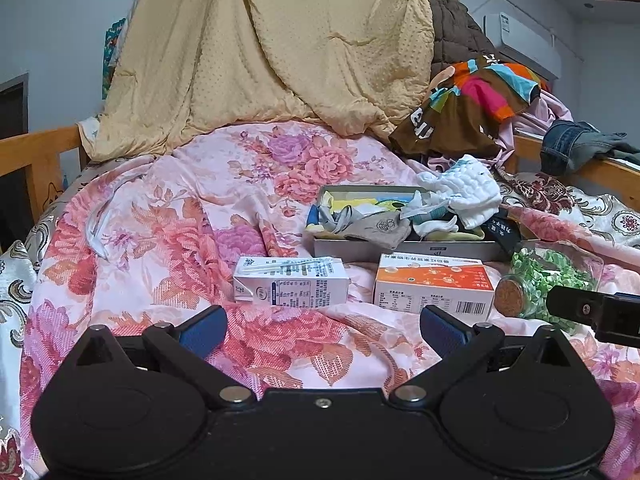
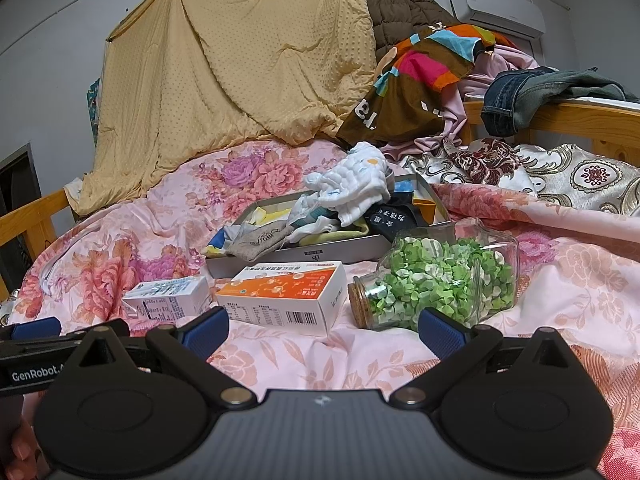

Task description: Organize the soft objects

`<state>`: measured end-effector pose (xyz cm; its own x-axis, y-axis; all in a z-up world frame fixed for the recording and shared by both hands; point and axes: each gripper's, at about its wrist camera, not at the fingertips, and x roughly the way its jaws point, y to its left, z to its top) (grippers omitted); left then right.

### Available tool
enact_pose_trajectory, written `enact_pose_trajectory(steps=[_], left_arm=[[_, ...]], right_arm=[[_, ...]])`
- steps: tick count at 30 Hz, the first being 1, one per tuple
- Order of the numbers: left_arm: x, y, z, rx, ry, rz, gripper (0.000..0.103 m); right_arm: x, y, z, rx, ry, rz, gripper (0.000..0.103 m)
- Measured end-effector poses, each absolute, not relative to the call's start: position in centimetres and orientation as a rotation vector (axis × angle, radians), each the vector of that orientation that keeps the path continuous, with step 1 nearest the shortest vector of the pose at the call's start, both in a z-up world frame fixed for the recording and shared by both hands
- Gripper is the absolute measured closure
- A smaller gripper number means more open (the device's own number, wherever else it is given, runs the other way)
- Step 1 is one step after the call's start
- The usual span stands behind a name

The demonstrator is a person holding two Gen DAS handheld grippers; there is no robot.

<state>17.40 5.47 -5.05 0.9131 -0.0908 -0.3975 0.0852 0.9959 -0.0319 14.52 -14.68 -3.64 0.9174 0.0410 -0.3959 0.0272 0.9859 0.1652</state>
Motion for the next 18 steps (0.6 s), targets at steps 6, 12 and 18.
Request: enact_pose_trajectory(steps=[6,12,18], left_arm=[[17.41,5.52,-5.07,-0.015,0.411,-0.092,0.001],[17.42,5.51,-5.07,-0.014,0.41,-0.092,0.001],[17.43,5.6,-5.11,-0.014,0.413,-0.09,0.001]], right_arm=[[14.57,-14.75,-3.73,0.169,0.413,0.009,0.0],[14.58,-14.77,-3.89,0.17,0.418,0.01,0.0],[14.52,-14.69,-3.88,0.17,0.419,0.01,0.0]])
